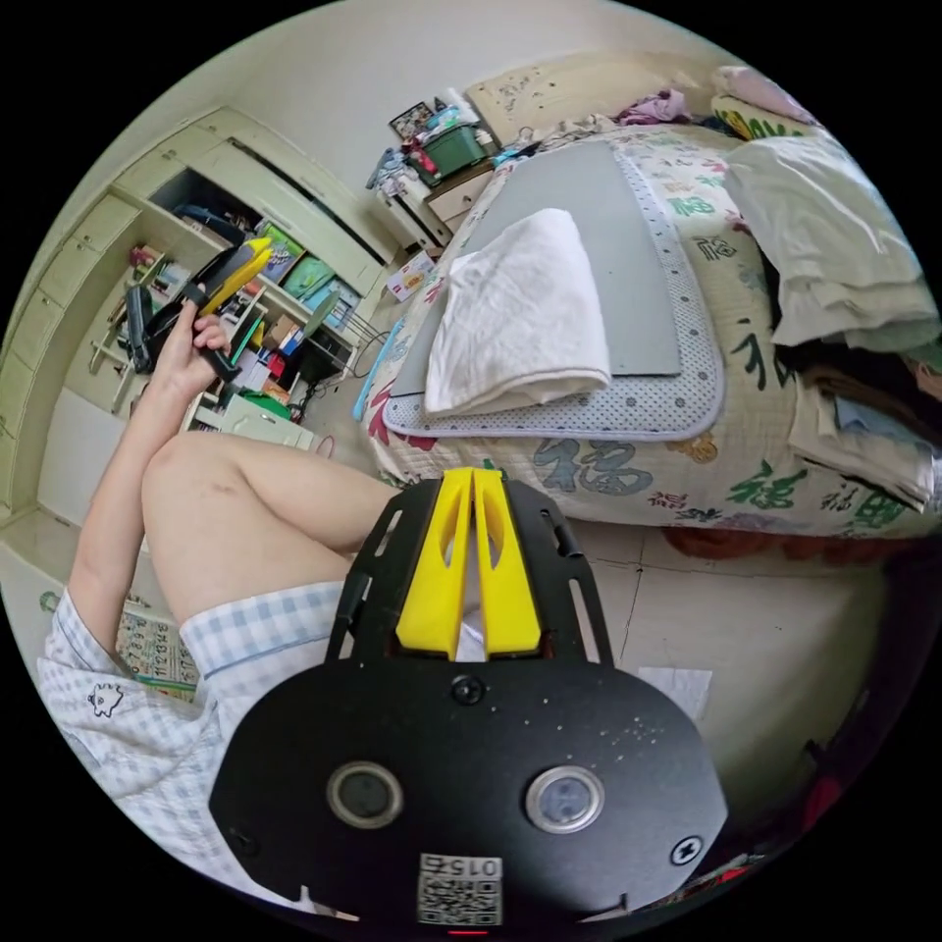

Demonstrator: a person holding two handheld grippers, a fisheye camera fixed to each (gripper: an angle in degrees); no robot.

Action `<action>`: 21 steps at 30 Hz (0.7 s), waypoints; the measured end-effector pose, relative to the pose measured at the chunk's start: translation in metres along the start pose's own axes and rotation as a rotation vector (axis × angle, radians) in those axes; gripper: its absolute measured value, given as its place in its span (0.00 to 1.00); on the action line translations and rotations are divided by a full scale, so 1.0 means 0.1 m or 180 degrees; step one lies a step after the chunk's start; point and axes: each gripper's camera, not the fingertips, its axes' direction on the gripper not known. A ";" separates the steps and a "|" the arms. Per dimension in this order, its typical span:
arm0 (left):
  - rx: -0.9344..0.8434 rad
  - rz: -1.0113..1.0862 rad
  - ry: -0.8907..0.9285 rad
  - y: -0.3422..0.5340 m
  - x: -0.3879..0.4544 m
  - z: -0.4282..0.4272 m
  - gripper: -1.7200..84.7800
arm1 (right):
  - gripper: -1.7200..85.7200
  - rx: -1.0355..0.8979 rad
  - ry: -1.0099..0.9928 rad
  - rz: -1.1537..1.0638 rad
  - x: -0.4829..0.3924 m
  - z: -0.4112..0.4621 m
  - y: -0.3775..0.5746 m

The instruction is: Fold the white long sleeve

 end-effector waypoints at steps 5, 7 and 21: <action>0.0027 -0.0482 0.0281 0.15 -0.41 0.11 0.11 | 0.02 0.0002 0.0018 0.0175 0.25 0.03 0.03; -0.0027 -0.0744 0.0431 0.22 -0.59 0.22 0.11 | 0.02 0.0003 0.0030 0.0182 0.28 0.03 0.00; -0.0874 -0.0719 0.0929 -0.04 -1.00 1.61 0.17 | 0.06 0.0457 -0.0411 0.0288 1.15 0.10 -1.07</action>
